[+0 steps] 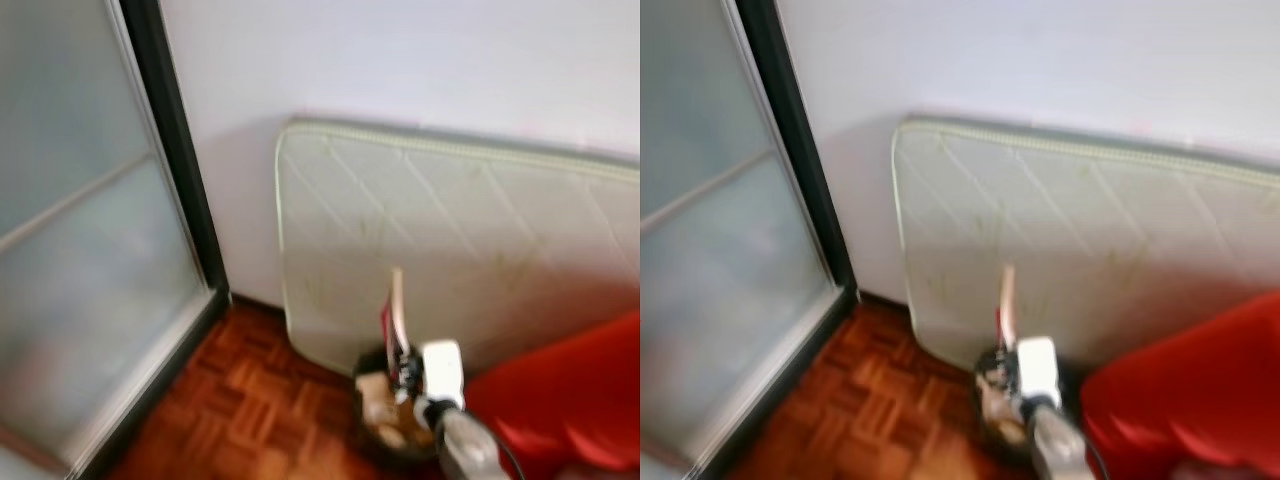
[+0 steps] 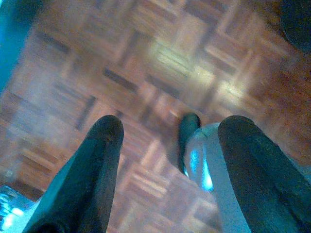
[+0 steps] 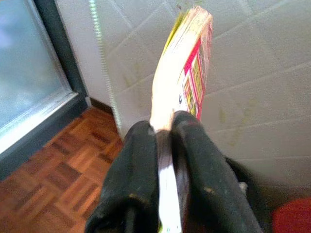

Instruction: Clean up the room

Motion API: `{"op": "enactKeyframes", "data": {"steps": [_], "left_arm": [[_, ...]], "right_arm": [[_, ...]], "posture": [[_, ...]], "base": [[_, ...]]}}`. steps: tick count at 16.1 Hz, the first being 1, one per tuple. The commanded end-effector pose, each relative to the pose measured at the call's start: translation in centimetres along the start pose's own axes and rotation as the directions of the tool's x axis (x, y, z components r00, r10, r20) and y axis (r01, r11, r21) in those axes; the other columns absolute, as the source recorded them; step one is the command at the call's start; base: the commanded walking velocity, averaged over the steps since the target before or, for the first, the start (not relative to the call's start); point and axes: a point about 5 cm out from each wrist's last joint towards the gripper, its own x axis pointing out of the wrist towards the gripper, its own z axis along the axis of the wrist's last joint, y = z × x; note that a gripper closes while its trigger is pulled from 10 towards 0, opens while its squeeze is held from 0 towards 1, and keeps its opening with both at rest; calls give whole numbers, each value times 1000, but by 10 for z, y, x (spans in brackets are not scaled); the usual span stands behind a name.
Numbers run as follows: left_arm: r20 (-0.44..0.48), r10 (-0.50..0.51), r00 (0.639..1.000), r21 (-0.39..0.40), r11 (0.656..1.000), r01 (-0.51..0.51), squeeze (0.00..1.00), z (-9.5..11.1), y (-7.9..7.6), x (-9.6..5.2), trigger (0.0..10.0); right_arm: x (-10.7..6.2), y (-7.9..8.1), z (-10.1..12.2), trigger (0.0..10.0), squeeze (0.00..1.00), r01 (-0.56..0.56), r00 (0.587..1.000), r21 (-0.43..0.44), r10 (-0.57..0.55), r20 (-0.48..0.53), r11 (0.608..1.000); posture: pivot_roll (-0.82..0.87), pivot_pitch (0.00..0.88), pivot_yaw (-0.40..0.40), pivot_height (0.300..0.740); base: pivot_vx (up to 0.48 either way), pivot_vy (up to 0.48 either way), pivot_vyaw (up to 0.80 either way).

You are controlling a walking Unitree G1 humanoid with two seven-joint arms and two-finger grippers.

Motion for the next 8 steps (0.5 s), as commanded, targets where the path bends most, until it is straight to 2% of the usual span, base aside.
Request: {"op": "enactKeyframes", "data": {"steps": [1,4,8], "left_arm": [[-20,-16,1000,5,1000,16,0,-5,-5,-1,10000],[-20,-17,1000,3,1000,17,0,-6,-5,-1,10000],[-20,-17,1000,1,1000,17,0,-5,-6,-1,10000]], "right_arm": [[1,-6,8,10000,0,10,999,-20,-9,39,1000],[1,-7,4,10000,0,20,1000,-15,-20,6,1000],[1,-5,4,10000,0,5,1000,-6,-5,9,1000]], "posture": [[31,98,15,740],[34,108,13,740],[37,117,10,740]], "base": [[300,0,0],[299,0,0],[308,0,-734]]}}
